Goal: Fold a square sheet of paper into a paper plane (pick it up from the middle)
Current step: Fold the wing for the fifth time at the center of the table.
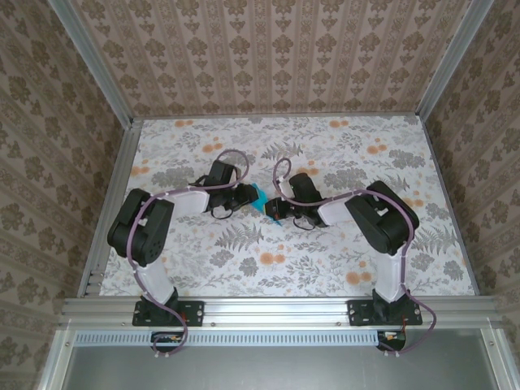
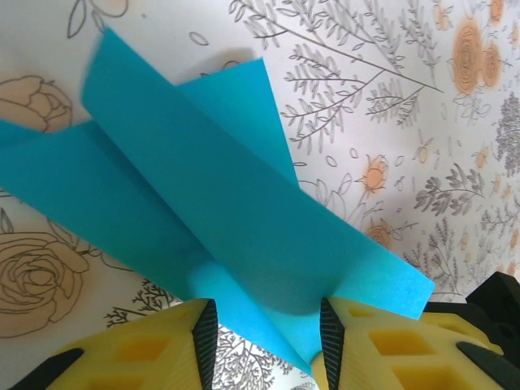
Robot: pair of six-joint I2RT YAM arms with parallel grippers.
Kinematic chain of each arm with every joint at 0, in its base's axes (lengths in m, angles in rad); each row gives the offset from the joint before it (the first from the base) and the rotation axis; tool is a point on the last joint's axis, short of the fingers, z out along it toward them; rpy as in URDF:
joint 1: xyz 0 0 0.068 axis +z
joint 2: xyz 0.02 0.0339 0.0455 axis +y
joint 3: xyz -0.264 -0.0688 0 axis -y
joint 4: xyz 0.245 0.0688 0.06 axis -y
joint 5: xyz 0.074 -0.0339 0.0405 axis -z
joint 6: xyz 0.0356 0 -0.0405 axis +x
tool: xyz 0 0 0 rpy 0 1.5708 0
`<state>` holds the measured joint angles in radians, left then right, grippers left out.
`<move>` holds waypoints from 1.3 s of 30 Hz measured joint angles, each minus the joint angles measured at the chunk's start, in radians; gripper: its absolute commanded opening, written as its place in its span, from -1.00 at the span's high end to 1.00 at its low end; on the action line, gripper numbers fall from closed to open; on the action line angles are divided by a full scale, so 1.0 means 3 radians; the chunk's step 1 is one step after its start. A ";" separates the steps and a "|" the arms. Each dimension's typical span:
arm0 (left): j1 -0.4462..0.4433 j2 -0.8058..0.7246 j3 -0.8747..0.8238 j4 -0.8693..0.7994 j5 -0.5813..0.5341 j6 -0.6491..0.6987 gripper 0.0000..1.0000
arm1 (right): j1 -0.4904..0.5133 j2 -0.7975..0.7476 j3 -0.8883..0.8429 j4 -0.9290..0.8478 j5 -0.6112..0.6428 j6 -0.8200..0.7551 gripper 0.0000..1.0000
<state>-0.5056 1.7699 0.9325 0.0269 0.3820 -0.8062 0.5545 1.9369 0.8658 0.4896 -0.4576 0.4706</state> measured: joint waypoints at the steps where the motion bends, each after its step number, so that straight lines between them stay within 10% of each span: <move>1: -0.0006 -0.0034 -0.0003 0.0013 0.0008 0.0000 0.11 | 0.0000 -0.0061 -0.0042 -0.0008 0.0036 0.0000 1.00; 39: -0.0055 -0.0319 -0.0506 0.0456 0.0004 -0.0010 0.31 | 0.0097 0.0167 0.0389 -0.0600 -0.0440 0.0159 0.92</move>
<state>-0.5220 1.6741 0.7807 0.1638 0.3832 -0.8093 0.5835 1.9869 0.9825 0.3096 -0.5896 0.5182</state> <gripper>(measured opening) 0.351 0.052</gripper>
